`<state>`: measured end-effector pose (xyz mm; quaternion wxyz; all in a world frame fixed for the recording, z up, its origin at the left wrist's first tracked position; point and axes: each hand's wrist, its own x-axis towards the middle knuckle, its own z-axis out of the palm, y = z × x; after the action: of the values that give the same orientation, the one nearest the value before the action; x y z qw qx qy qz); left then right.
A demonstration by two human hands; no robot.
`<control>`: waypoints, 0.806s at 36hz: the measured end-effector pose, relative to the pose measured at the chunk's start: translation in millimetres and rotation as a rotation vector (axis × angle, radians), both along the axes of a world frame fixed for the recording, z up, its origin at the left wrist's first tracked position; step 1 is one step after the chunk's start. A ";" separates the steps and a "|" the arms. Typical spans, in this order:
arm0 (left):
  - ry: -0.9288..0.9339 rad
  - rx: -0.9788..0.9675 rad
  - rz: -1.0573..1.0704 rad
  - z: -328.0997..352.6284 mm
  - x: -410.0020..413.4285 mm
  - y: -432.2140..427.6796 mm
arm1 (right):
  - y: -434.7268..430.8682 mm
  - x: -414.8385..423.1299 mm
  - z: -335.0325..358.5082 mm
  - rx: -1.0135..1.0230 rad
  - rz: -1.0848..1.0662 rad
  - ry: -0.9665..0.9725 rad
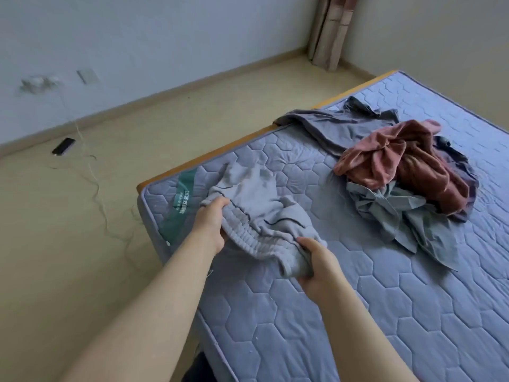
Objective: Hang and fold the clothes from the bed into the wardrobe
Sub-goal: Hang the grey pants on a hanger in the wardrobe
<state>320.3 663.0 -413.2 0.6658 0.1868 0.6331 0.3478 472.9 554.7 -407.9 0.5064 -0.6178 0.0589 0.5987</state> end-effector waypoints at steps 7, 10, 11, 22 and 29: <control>0.005 0.093 0.026 68.0 -18.4 -69.4 | -45.1 -10.9 61.2 0.142 0.015 0.017; 0.052 0.181 0.053 97.7 -27.3 -92.6 | -59.6 -18.8 82.7 0.209 0.034 0.022; 0.082 0.231 0.059 106.1 -30.2 -99.6 | -64.5 -20.7 89.4 0.230 0.043 0.023; 1.039 0.562 0.059 163.6 -83.5 -166.8 | -92.7 -43.4 155.7 0.469 0.053 -0.297; 0.518 0.644 0.233 184.2 -106.2 -202.5 | -107.1 -82.0 168.7 0.635 0.346 -0.486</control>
<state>214.2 460.5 -228.9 0.3489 0.3937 0.6554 0.5420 390.9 447.6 -239.1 0.5627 -0.5551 -0.3536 0.5002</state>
